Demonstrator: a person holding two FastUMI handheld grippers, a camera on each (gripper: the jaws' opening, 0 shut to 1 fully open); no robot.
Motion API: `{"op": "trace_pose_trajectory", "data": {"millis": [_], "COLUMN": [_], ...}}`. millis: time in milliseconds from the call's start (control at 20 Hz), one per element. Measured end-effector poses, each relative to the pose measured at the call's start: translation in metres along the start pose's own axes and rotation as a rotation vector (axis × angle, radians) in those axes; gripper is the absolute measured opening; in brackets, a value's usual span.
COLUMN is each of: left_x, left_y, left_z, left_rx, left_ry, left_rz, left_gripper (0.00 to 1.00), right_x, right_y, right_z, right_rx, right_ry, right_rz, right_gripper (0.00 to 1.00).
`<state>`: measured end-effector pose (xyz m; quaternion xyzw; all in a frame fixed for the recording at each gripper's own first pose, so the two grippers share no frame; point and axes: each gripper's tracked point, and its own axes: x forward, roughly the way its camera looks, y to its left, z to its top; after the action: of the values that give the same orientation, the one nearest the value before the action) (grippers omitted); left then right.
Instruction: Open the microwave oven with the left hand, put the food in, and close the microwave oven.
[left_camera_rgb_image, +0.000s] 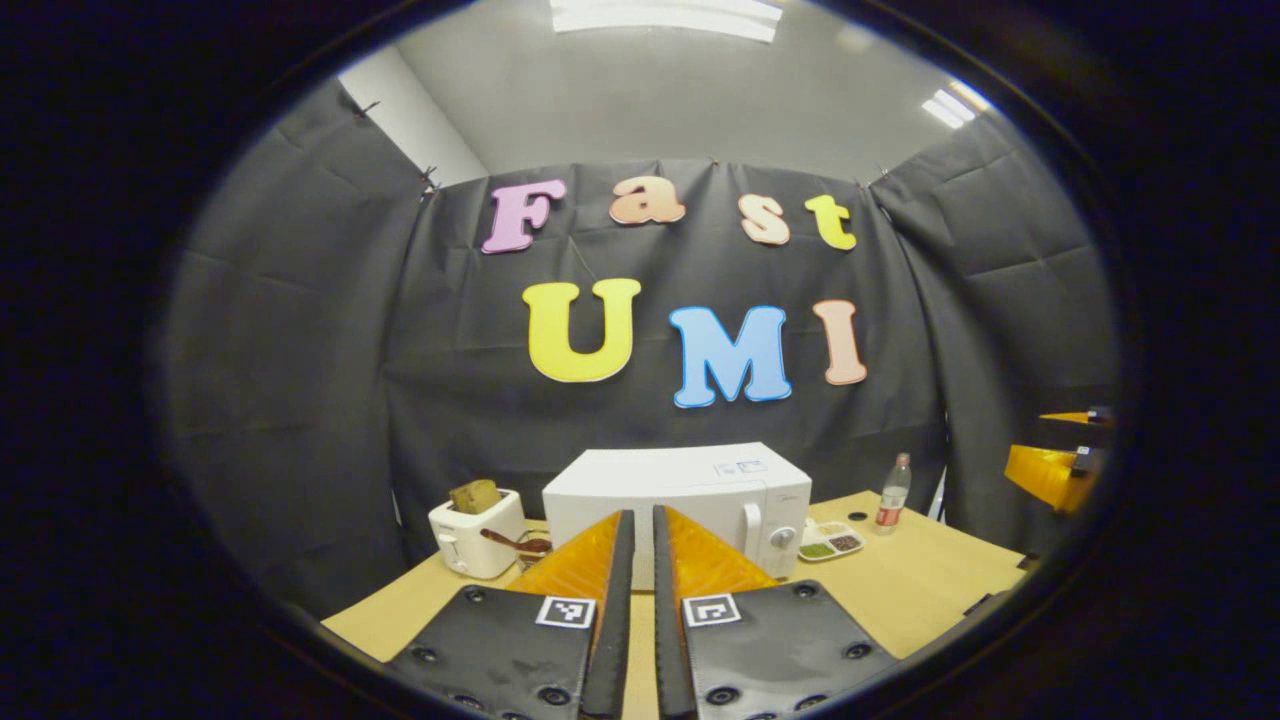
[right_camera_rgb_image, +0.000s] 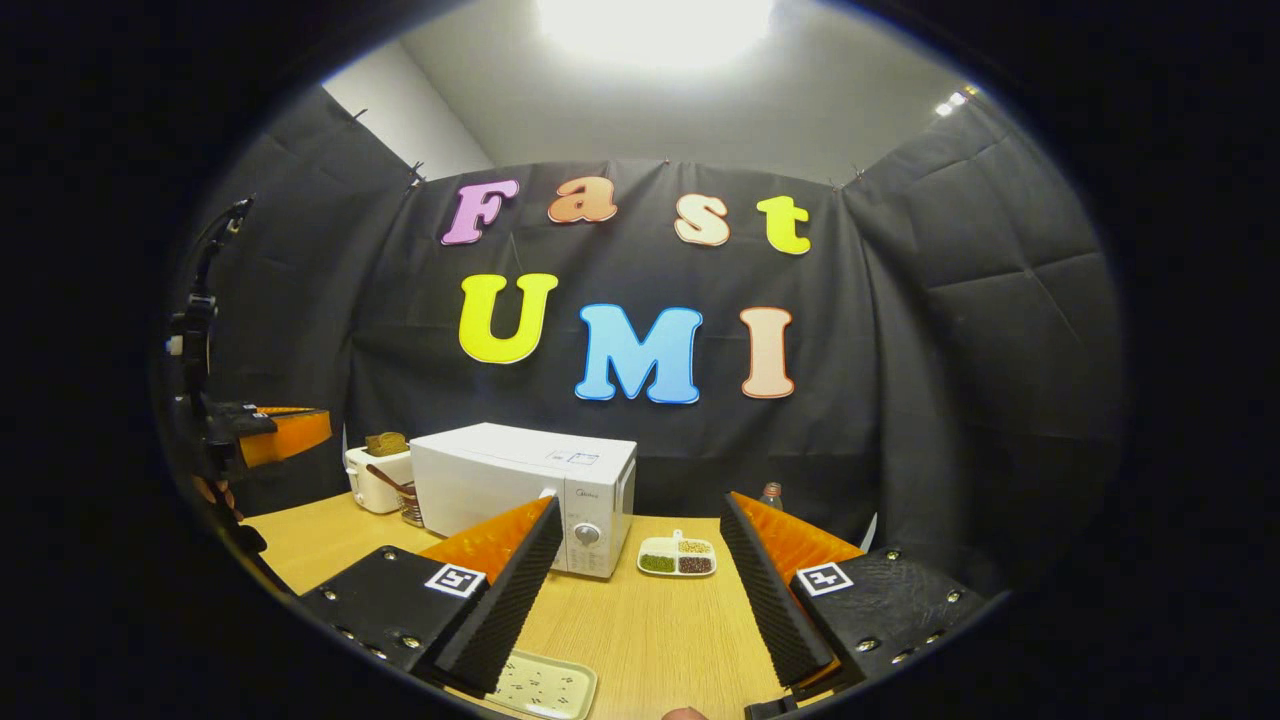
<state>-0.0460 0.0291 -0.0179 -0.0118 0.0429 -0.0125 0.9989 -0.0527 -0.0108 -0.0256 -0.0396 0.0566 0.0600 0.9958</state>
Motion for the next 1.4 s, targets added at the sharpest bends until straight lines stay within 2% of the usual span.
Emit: {"op": "trace_pose_trajectory", "data": {"millis": [50,150,250,300,350,500,800,1400], "left_x": [-0.005,-0.017,-0.026,-0.03,-0.033,-0.039,-0.044,-0.043], "left_y": [0.006,0.022,0.033,0.039,0.043,0.056,0.066,0.045], "left_z": [0.0,-0.002,-0.002,-0.002,-0.001,0.005,0.017,0.028], "left_rx": [-0.004,-0.007,-0.01,-0.016,-0.025,-0.032,-0.003,0.019], "left_ry": [-0.004,-0.012,-0.017,-0.018,-0.018,-0.033,-0.05,-0.079], "left_rz": [0.007,0.019,0.034,0.039,0.039,0.054,0.055,0.016], "left_gripper": [0.29,0.72,0.85,0.96,0.93,0.96,0.94,0.94], "right_x": [-0.004,-0.009,-0.013,-0.015,-0.016,-0.021,-0.025,-0.015], "right_y": [0.003,0.009,0.014,0.016,0.018,0.028,0.031,0.027], "right_z": [0.0,0.002,0.005,0.008,0.009,0.014,0.031,0.045], "right_rx": [0.0,0.002,-0.002,-0.005,-0.008,-0.006,0.003,0.005], "right_ry": [0.0,-0.001,-0.011,-0.017,-0.019,-0.029,-0.086,-0.111], "right_rz": [-0.002,-0.007,-0.016,-0.02,-0.023,-0.016,-0.021,-0.026], "right_gripper": [0.97,0.97,0.97,0.97,0.97,0.97,0.97,0.97]}}
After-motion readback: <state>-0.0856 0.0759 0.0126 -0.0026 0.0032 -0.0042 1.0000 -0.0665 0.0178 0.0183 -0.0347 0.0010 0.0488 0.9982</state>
